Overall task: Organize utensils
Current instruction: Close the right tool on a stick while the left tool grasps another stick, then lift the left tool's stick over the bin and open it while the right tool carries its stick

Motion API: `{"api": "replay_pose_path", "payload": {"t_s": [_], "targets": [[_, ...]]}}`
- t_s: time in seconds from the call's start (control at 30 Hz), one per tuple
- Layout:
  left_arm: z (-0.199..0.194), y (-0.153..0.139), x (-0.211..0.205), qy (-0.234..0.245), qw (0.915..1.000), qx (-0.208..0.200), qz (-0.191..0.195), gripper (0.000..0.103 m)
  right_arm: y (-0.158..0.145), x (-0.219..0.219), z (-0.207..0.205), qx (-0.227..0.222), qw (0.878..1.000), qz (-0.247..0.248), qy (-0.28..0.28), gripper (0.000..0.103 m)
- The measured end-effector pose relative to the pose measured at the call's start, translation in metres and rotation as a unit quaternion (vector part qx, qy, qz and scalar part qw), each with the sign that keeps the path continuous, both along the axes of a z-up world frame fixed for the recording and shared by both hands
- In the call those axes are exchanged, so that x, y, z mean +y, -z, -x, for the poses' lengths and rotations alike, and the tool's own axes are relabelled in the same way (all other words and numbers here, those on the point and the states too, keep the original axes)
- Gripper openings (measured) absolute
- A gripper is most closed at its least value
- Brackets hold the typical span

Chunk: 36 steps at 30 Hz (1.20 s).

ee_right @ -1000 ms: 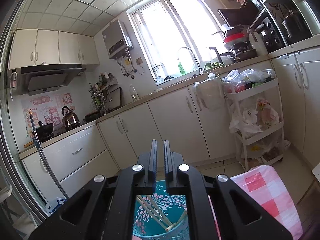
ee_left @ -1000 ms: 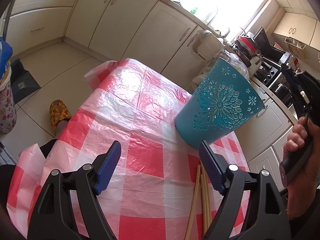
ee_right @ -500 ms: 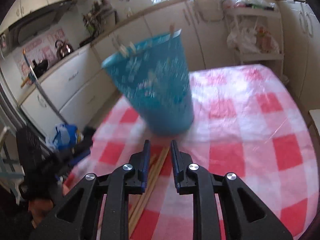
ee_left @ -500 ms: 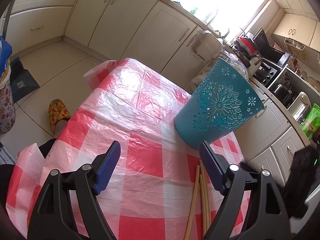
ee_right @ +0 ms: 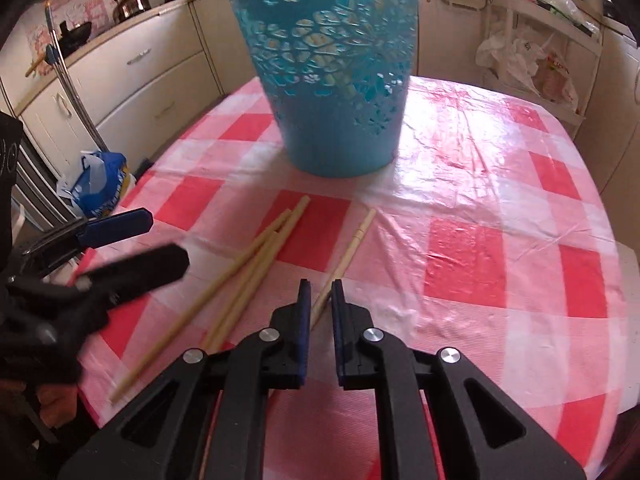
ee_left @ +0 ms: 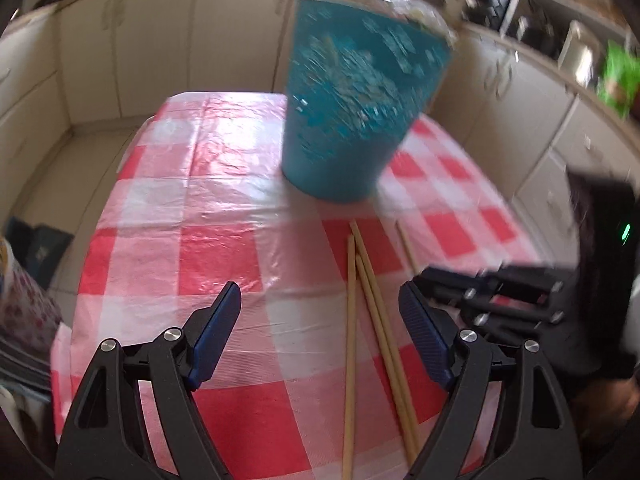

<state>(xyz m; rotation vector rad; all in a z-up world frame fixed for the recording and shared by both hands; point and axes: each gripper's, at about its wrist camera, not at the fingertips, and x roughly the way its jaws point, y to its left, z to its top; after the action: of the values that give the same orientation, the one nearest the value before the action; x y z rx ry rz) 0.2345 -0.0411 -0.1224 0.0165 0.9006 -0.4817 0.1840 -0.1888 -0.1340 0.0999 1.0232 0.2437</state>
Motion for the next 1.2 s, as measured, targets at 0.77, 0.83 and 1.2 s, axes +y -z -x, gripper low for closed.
{"api": "replay_pose_path", "payload": {"t_s": [0.77,0.83,1.2], "targets": [[-0.027,0.012,-0.021,0.046,0.9958,0.022,-0.076,0.005,-0.004,-0.005,-0.014,0.022,0.997,0.035,-0.066,0.008],[-0.030,0.011,-0.016,0.039,0.9962,0.037,-0.068,0.006,-0.004,-0.013,-0.016,0.028,0.998,0.027,-0.050,0.009],[-0.020,-0.019,-0.024,0.070,0.9955,-0.001,-0.064,0.004,-0.014,-0.026,-0.006,0.001,0.999,-0.039,-0.030,0.006]]}}
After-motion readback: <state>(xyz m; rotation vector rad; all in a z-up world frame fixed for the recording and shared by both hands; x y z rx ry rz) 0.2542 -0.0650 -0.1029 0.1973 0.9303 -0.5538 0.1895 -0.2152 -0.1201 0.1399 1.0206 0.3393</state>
